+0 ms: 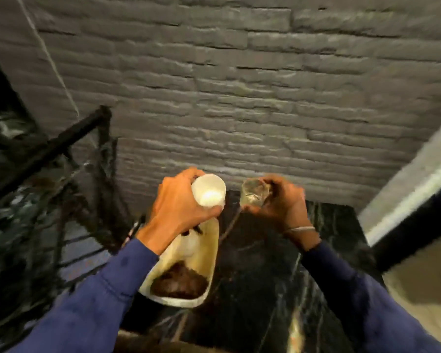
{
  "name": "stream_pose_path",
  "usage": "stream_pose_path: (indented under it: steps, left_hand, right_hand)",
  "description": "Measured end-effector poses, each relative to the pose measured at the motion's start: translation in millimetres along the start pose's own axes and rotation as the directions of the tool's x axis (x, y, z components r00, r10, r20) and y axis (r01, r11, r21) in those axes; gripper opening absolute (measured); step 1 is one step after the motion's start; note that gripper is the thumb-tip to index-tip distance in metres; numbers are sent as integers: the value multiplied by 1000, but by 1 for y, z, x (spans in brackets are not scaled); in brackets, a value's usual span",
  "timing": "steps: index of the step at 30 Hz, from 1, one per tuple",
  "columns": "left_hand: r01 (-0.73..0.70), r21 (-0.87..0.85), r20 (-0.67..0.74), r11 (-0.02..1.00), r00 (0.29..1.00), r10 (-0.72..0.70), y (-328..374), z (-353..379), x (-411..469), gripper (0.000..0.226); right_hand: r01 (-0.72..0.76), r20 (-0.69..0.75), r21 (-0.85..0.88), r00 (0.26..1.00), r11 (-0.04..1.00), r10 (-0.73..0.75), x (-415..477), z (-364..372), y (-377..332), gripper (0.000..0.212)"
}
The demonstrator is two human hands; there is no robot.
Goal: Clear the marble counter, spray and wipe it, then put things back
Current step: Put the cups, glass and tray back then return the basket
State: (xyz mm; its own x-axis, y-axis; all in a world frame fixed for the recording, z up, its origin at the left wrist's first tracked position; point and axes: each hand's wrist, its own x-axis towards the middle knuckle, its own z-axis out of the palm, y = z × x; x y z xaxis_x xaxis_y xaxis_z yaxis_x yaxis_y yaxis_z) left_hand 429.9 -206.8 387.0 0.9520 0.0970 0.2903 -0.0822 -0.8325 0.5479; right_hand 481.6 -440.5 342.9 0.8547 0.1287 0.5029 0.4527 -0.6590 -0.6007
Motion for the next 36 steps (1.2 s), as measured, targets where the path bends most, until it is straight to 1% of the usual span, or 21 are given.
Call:
stream_pose_path:
  steps: [3, 6, 7, 9, 12, 14, 16, 18, 22, 25, 30, 36]
  left_hand:
    - [-26, -105, 84, 994, 996, 35, 40, 75, 49, 68]
    - [11, -114, 208, 993, 978, 12, 61, 163, 95, 73]
    - [31, -99, 250, 995, 968, -6, 65, 194, 111, 74]
    - [85, -67, 326, 994, 943, -58, 64, 243, 131, 75]
    - [178, -25, 422, 984, 894, -151, 54, 319, 163, 78]
    - [212, -3, 443, 977, 876, -189, 44, 354, 180, 77]
    - [208, 14, 433, 978, 880, -193, 35, 380, 195, 74]
    - [214, 21, 428, 977, 881, -202, 29, 397, 208, 74]
    - [243, 40, 427, 969, 873, -236, 19, 421, 223, 78]
    - [267, 49, 431, 963, 864, -261, 17, 431, 226, 77]
    - [287, 71, 423, 955, 859, -289, 15, 443, 230, 75]
    - [308, 83, 431, 948, 846, -313, 16, 452, 236, 77]
  right_hand:
    - [-155, -38, -46, 987, 987, 153, 17, -33, 71, 53]
    - [-359, 32, -64, 932, 931, 361, 28, -37, 158, 52]
    - [-391, 55, -80, 917, 917, 396, 31, -34, 188, 55]
    - [-428, 102, -107, 893, 897, 439, 36, -24, 236, 58]
    - [-477, 197, -202, 836, 856, 512, 51, -11, 291, 46]
    - [-477, 257, -236, 809, 846, 528, 61, 2, 320, 43]
    - [-498, 274, -246, 787, 831, 553, 72, 18, 342, 36]
    - [-523, 267, -231, 776, 820, 571, 83, 32, 355, 35]
    - [-575, 247, -204, 753, 792, 610, 95, 61, 375, 47]
    - [-584, 253, -197, 746, 788, 616, 98, 75, 385, 50]
    - [-593, 231, -204, 744, 779, 627, 98, 93, 394, 44]
    - [-605, 206, -200, 743, 770, 637, 97, 102, 405, 44]
